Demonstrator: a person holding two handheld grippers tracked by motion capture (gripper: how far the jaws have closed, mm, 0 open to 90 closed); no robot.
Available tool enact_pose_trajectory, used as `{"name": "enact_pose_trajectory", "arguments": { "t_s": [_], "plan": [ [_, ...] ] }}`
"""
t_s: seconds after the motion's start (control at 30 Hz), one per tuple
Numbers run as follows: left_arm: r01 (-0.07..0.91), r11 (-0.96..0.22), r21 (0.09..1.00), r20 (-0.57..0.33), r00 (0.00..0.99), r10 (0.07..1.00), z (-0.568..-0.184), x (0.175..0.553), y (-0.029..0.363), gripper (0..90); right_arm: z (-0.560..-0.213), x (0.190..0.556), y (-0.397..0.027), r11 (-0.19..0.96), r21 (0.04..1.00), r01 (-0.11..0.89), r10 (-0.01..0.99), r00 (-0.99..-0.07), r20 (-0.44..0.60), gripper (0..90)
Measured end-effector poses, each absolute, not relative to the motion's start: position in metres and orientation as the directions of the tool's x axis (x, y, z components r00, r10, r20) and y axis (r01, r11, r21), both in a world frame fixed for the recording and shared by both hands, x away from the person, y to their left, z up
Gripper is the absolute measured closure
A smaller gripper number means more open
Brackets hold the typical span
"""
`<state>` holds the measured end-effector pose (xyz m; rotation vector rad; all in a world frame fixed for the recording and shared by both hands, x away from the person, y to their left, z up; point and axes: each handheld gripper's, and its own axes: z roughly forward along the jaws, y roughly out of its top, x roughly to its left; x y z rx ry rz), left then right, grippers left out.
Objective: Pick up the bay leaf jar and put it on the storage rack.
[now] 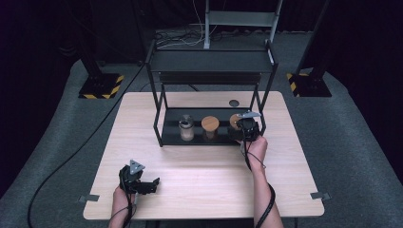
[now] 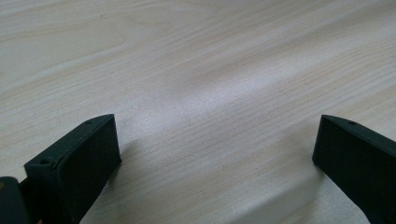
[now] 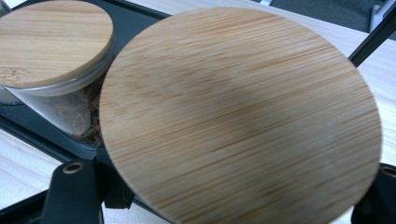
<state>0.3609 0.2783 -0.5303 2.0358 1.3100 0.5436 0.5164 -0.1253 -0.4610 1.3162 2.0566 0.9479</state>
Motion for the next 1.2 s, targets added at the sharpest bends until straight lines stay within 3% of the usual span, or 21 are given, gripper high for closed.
{"name": "enact_pose_trajectory", "arguments": {
  "t_s": [1.2],
  "plan": [
    [0.641,-0.291,0.710,-0.002,0.415,0.910,-0.530,0.361,0.278,0.2,-0.482,0.533,-0.125,0.273,0.747,0.606,0.918,-0.396,-0.014,25.0]
  ]
}}
